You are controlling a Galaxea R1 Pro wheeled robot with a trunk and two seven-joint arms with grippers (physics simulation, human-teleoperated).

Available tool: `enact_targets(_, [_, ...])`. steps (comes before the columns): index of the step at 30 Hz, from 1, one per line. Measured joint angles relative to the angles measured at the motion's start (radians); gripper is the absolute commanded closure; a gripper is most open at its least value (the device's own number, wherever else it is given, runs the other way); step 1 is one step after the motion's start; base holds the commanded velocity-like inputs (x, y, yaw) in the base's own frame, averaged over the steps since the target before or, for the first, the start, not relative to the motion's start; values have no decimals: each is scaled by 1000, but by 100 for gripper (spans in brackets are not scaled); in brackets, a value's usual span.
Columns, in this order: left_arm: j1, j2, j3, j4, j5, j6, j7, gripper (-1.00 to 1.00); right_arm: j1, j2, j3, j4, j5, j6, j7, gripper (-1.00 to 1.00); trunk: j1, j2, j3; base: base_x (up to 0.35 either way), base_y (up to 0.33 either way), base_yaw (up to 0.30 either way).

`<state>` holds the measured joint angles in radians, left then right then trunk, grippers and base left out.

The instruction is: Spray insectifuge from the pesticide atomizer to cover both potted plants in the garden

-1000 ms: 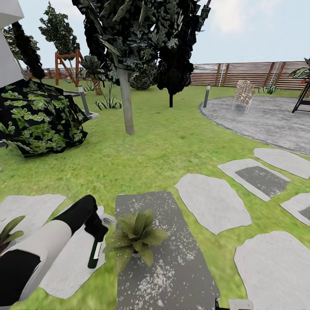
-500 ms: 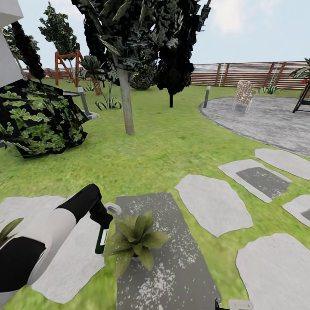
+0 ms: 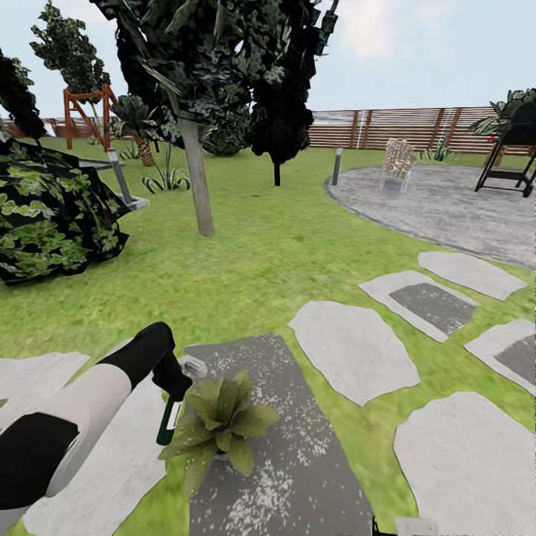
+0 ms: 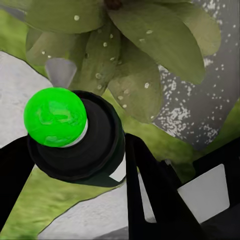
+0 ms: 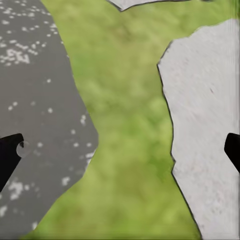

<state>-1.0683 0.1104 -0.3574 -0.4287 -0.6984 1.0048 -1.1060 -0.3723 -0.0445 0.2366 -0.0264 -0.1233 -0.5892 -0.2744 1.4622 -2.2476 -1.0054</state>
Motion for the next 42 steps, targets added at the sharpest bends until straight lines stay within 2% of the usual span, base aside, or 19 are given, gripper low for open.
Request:
enact_targets(15, [7,20,0,6,-10,-4,-24,100,0,0,0,0,0,0,0,-100,0,0,0,-72,0,-6])
enact_targets(21, [8,76,-1,39,-14,-7,-25,100,0,0,0,0,0,0,0,-100,0,0,0,0,0,0])
enact_targets(25, [10,90,0,43,-11,-5,-25,100,0,0,0,0,0,0,0,-100,0,0,0,0,0,0])
enact_targets(31, [58,99,0,44,-10,-18,-24,100,0,0,0,0,0,0,0,-100,0,0,0,0,0,0])
enact_targets(36, [120,99,0,43,-11,-25,-24,100,0,0,0,0,0,0,0,-100,0,0,0,0,0,0])
enact_targets(42, [128,99,0,44,-10,-25,-24,100,0,0,0,0,0,0,0,-100,0,0,0,43,36,0])
